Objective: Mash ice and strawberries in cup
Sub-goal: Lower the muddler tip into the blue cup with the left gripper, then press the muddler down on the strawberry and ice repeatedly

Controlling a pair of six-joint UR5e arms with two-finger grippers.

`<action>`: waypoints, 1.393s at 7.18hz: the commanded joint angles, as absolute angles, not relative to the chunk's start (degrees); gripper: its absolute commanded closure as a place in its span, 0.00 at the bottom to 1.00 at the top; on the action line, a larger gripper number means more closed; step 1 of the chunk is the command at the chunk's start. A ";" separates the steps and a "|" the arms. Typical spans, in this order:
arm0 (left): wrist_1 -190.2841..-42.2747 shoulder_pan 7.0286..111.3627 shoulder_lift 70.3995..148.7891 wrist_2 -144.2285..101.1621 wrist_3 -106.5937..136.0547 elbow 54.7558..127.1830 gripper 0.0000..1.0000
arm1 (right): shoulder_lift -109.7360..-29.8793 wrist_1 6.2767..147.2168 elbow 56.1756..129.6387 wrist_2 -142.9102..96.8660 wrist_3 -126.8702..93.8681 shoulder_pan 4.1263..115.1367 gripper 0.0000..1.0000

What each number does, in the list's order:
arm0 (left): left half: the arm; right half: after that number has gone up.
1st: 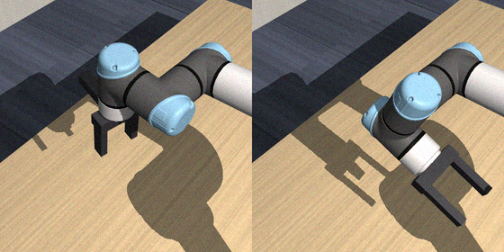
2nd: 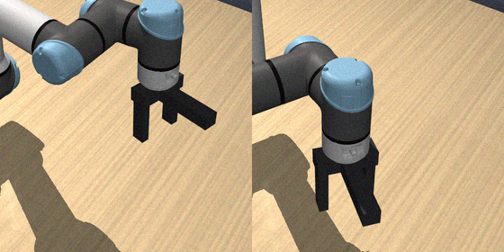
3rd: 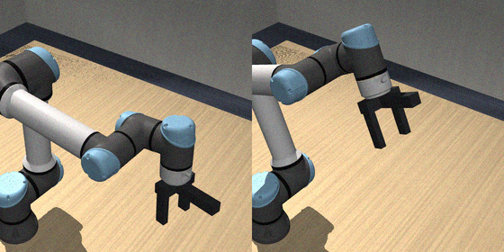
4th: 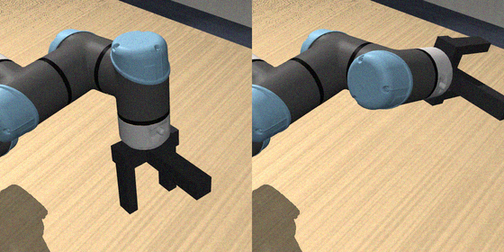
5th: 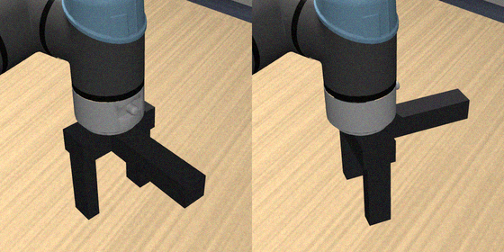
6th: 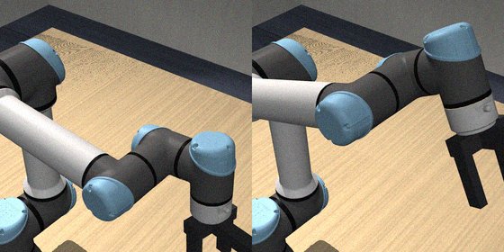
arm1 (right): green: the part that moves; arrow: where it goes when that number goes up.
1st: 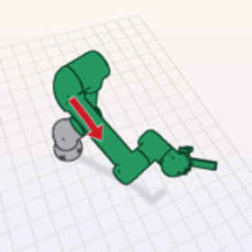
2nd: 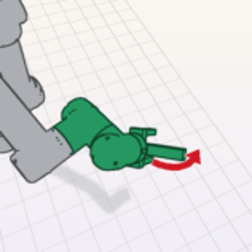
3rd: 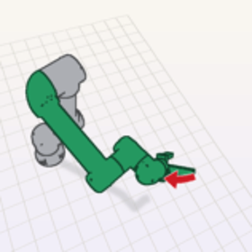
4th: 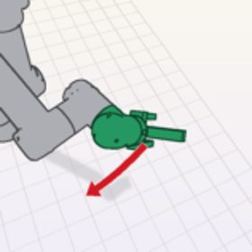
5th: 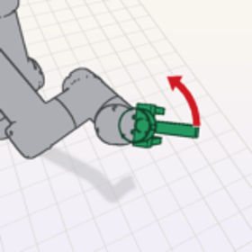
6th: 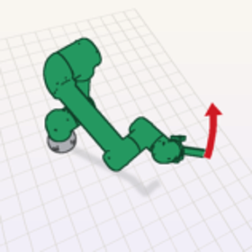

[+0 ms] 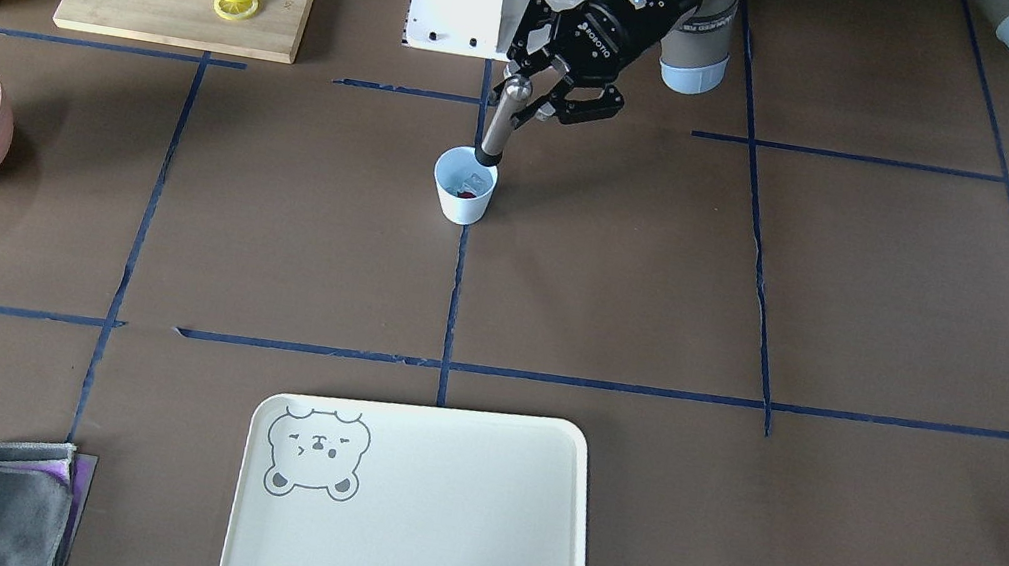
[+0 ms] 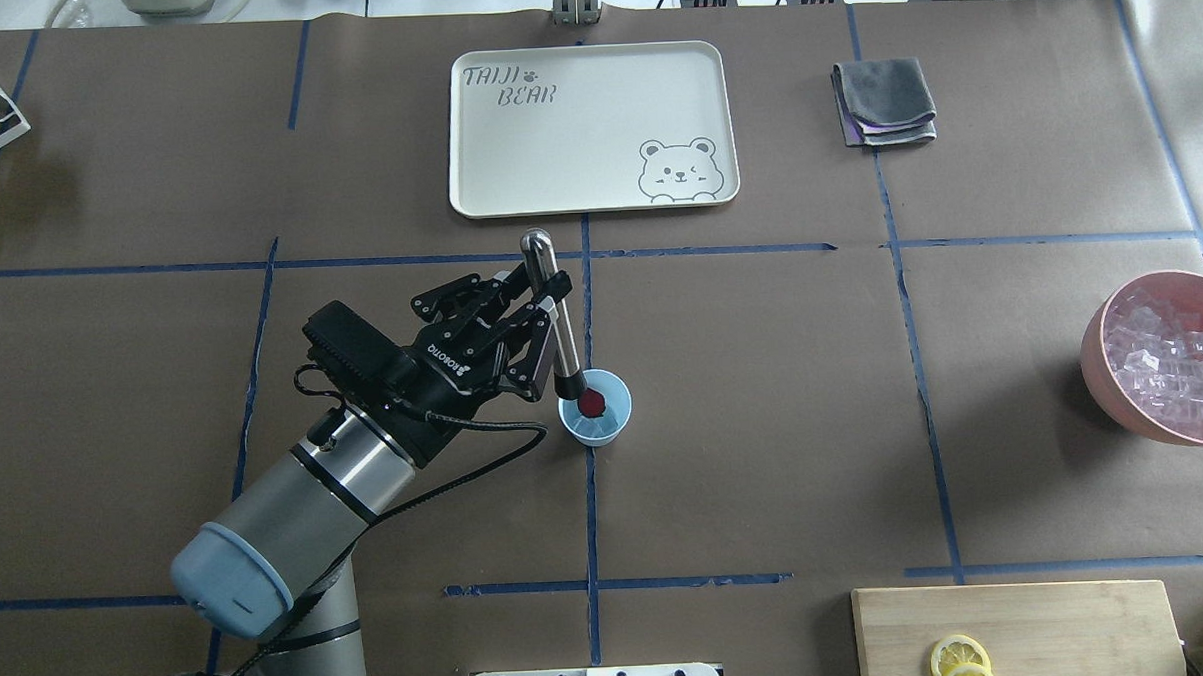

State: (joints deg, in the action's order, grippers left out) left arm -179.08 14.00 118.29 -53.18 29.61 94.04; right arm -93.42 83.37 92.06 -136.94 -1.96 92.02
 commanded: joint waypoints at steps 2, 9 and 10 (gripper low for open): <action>-179.91 13.89 122.42 -52.82 29.62 88.97 1.00 | -93.43 83.32 92.02 -136.85 -2.02 92.02 0.01; -183.34 12.31 122.08 -52.82 30.06 85.69 1.00 | -93.43 83.32 91.85 -136.67 -1.85 92.02 0.01; -183.43 12.30 122.08 -52.82 30.06 85.69 1.00 | -93.51 83.32 91.85 -136.67 -1.85 92.02 0.01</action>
